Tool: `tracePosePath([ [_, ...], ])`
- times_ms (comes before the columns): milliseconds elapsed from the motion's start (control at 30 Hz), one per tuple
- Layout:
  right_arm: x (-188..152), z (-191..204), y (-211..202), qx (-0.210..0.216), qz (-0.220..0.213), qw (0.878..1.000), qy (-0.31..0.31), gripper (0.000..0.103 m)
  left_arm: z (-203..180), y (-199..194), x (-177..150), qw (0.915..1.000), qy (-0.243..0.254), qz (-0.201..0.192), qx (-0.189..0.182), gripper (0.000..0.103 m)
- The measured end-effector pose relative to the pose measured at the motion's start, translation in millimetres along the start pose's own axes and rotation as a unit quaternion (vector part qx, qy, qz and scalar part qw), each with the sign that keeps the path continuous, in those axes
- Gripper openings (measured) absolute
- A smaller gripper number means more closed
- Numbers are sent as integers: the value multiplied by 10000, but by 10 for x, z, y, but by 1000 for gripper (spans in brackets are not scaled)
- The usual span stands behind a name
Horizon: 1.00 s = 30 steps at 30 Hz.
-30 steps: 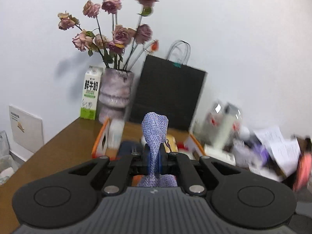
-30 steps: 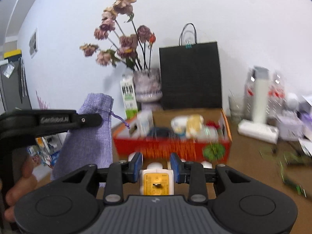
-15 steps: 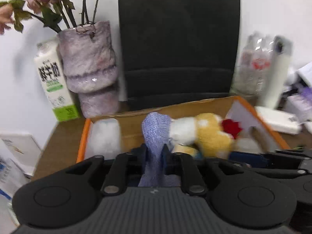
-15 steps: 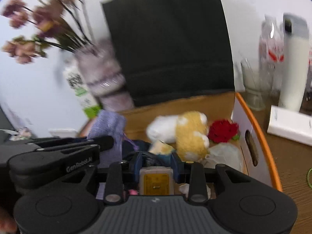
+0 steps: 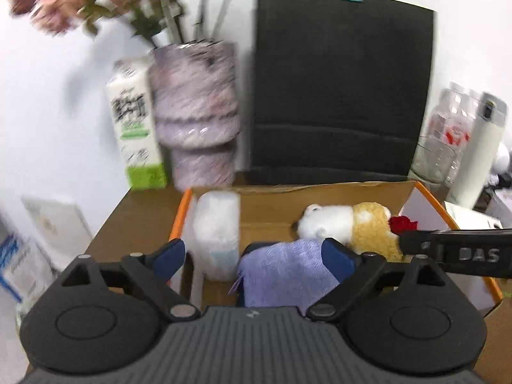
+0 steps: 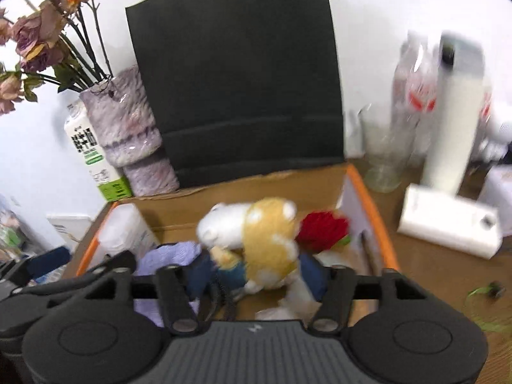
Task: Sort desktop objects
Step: 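Lift the pouch and charger, carry them into the box and open both tools, then withdraw both tools from the box back over the table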
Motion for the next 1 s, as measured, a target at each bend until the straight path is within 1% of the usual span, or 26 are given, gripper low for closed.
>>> tracePosePath([
  [67, 29, -22, -94, -239, -21, 9995, -198, 74, 54, -105, 12, 9998, -177, 41, 66, 97],
  [167, -35, -20, -239, -399, 4, 9978, -523, 75, 58, -288, -20, 9999, -88, 56, 57, 99],
  [233, -89, -38, -364, -403, -48, 9976, -557, 77, 54, -397, -36, 9999, 17, 94, 130, 101],
  [267, -115, -47, -418, -392, -60, 9977, -544, 80, 53, -455, -51, 9998, 36, 159, 142, 101],
  [367, -214, -42, -583, -365, -75, 9976, -586, 81, 55, -584, -101, 9993, 31, 370, 73, 101],
  [467, -341, -21, -772, -339, -185, 9969, -691, 85, 63, -723, -222, 9987, -30, 498, -58, 101],
  [533, -451, -16, -921, -260, -295, 9967, -715, 86, 77, -832, -321, 9986, -91, 515, 6, 101],
  [600, -585, -22, -1063, -193, -375, 9966, -711, 86, 94, -992, -465, 9986, -168, 491, 135, 101],
  [733, -977, -65, -1395, -166, -664, 9944, -803, 89, 81, -1406, -854, 9994, -282, 114, 180, 102],
  [800, -1218, -96, -1538, -155, -786, 9931, -853, 89, 59, -1585, -1078, 9995, -230, -84, 219, 103],
  [900, -1633, -138, -1741, -6, -880, 9932, -765, 89, 7, -1784, -1428, 9995, -100, -130, 265, 103],
  [933, -1779, -141, -1807, 92, -893, 9930, -773, 89, -14, -1861, -1543, 9996, -89, -179, 220, 103],
  [1000, -2038, -137, -1919, 149, -901, 9926, -796, 89, -71, -2012, -1781, 9997, 21, -223, 49, 103],
])
Point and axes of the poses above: each gripper's, at about its wrist camera, not at the fingertips, and y roughly the way its jaws point, z to its left, x to its top, the point moved 5 cm from there along y, roughly the way its jaws point, and after that the axes turned 2 degrees about x, right-handed, at the moved point
